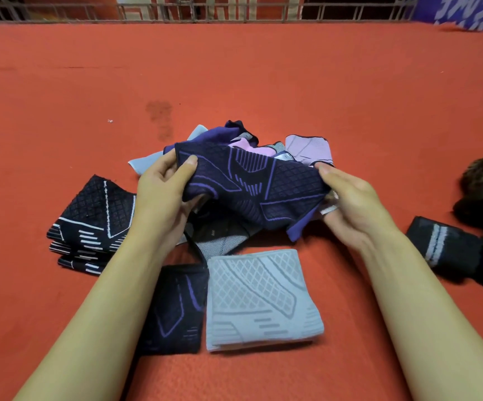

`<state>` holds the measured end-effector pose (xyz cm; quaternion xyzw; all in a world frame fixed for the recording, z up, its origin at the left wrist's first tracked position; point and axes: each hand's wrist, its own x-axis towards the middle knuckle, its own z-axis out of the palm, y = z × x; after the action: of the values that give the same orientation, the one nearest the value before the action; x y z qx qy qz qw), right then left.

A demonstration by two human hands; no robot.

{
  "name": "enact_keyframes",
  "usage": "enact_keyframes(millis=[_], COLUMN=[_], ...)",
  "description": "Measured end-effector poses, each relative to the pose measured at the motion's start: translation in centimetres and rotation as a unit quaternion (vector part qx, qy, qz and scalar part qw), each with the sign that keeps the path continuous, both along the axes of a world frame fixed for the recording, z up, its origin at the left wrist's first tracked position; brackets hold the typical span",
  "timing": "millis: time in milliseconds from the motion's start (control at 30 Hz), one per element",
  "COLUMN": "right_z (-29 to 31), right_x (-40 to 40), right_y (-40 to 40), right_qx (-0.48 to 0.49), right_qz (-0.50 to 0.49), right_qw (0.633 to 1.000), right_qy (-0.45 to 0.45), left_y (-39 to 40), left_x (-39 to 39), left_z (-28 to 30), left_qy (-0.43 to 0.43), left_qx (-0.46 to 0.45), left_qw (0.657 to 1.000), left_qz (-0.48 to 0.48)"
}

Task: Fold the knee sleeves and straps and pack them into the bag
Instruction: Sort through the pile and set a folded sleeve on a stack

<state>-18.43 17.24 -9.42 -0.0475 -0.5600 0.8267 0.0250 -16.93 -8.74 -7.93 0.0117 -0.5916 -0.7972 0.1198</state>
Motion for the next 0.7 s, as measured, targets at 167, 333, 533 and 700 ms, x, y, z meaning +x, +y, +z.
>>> enact_keyframes(millis=[167, 333, 533, 700], right_z=[-1.4, -1.0, 0.3, -0.2], right_x=[-0.1, -0.2, 0.0, -0.2], right_y=[-0.5, -0.2, 0.0, -0.6], right_qx=[0.203, 0.050, -0.136, -0.165], right_qz=[-0.104, -0.132, -0.088, -0.104], right_qw=[0.970, 0.987, 0.987, 0.981], right_qy=[0.077, 0.080, 0.023, 0.009], left_y=[-0.3, -0.2, 1.2, 1.3], left_x=[-0.2, 0.1, 1.1, 0.5], left_z=[0.1, 0.2, 0.3, 0.1], left_qy=[-0.042, -0.095, -0.077, -0.138], left_qx=[0.175, 0.232, 0.163, 0.316], left_qw=[0.982, 0.960, 0.963, 0.916], left_qz=[-0.052, -0.123, -0.199, -0.204])
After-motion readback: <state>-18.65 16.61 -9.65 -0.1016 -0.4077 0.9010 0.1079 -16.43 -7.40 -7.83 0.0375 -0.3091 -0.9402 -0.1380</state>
